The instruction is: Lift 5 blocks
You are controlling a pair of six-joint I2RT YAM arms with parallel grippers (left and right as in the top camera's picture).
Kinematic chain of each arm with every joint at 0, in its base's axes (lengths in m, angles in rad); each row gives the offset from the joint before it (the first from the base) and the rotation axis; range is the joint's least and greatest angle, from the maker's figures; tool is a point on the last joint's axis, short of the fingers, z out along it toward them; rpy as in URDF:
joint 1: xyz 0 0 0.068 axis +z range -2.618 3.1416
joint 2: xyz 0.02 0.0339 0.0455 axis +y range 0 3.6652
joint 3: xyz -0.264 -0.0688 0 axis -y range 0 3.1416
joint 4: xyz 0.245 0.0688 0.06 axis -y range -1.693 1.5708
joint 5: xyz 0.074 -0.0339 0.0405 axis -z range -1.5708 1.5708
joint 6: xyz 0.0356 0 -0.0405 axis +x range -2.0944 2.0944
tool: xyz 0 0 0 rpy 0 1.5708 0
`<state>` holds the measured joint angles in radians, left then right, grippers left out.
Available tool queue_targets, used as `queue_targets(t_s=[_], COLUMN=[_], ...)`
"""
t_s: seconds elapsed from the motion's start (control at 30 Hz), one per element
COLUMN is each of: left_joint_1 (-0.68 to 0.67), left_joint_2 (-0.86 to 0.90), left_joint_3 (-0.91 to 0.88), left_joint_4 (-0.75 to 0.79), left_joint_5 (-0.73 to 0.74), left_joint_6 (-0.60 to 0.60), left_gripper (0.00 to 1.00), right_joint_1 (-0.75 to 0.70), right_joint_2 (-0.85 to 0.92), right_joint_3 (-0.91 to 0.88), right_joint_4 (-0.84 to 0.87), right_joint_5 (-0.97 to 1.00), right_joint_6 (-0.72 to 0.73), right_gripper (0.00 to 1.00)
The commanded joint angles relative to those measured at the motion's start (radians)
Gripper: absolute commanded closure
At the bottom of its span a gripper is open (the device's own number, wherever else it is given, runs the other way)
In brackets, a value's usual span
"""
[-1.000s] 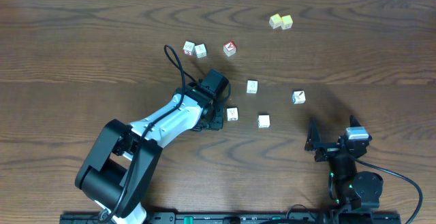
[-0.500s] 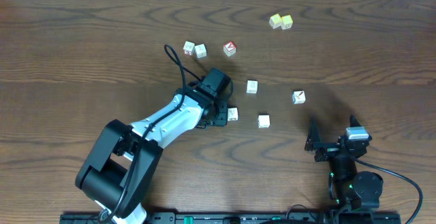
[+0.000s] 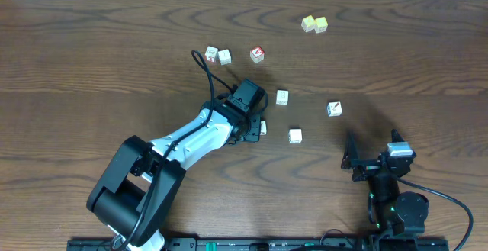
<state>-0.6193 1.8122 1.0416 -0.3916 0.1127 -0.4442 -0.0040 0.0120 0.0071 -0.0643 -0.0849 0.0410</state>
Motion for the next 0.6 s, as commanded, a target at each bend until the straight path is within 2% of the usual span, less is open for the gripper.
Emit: queue_targets(t_s=[0.0, 0.57], left_joint_1=[0.001, 0.001], left_joint_2=[0.006, 0.056], left_joint_3=[0.010, 0.010], left_joint_4=[0.009, 0.020], left_joint_5=[-0.020, -0.020], left_joint_6=[0.005, 0.005], left_gripper=[0.67, 0.67], right_joint_1=[0.001, 0.001], right_joint_2=[-0.005, -0.005], right_joint_3=[-0.002, -0.002], right_joint_4=[-0.005, -0.005], right_joint_5=[0.006, 0.006], right_joint_6=[0.006, 0.006], right_gripper=[0.01, 0.01])
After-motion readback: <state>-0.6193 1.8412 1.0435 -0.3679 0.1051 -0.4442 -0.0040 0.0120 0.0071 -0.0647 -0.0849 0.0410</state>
